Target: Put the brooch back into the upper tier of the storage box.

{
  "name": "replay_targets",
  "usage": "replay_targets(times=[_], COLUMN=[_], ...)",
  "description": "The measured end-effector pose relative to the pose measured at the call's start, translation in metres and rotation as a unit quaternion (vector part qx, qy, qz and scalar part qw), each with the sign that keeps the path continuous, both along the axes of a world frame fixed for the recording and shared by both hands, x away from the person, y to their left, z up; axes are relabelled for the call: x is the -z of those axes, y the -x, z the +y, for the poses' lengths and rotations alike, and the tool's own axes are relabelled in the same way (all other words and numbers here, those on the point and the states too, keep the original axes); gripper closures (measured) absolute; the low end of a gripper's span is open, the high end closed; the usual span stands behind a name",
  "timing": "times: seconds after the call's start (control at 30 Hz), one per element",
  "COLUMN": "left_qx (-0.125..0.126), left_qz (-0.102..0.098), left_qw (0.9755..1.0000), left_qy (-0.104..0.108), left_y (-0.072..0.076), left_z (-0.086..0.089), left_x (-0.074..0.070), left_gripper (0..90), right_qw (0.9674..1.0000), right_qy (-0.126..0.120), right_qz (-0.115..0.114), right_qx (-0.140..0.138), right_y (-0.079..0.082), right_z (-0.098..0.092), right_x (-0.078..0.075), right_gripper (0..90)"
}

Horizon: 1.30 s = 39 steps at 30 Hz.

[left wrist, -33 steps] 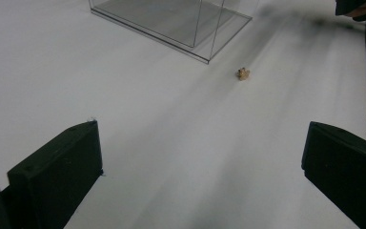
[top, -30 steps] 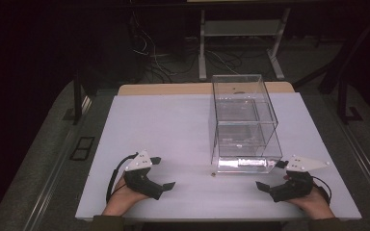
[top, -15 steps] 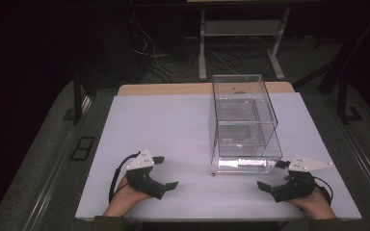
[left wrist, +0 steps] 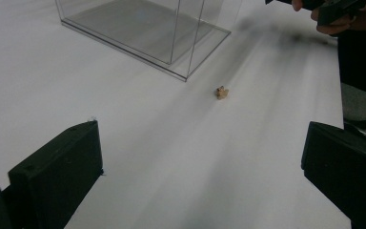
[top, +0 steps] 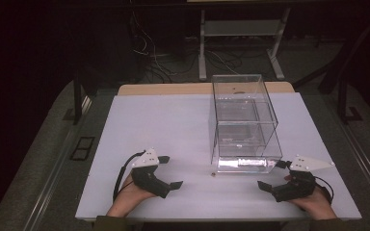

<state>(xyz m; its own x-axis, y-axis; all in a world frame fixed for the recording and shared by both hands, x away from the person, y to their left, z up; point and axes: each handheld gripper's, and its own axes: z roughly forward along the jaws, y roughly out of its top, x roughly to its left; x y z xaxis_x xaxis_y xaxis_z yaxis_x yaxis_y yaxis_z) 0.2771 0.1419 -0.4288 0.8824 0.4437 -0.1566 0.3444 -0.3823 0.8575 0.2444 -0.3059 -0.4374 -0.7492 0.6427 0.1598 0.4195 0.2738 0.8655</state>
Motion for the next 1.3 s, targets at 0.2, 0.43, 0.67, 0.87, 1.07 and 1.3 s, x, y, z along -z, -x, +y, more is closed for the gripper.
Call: replay_targets(times=[0.2,0.43,0.67,0.87,1.07,1.3], left_qx=[0.006,0.011,0.020,0.027,0.037,0.052], left_qz=[0.002,0.004,0.007,0.007,0.009,0.009], left_qw=[1.0000,0.9999,0.9997,0.9994,0.9989,0.9981], left_qy=[0.007,0.009,0.012,0.019,0.027,0.030], left_y=[-0.001,-0.002,-0.004,-0.007,-0.011,-0.014], left_z=[-0.003,-0.006,-0.012,-0.017,-0.024,-0.033], left_x=[0.000,0.001,0.001,0.000,-0.001,-0.001], left_gripper=[0.0,0.0,0.0,2.9,9.7,16.4], right_qw=[1.0000,1.0000,1.0000,1.0000,1.0000,1.0000], right_qy=[-0.002,-0.006,-0.003,-0.004,-0.006,-0.007], right_qz=[0.001,0.003,0.004,0.004,0.003,0.004], right_qx=[0.000,0.002,0.001,0.001,0.002,0.004], right_y=[0.000,0.000,-0.001,-0.001,-0.001,-0.001], right_z=[0.000,0.000,0.001,0.000,0.000,0.000], right_x=[0.000,0.000,0.000,0.000,0.000,0.000], right_gripper=[0.8,0.8,0.8,0.8,0.8,0.8])
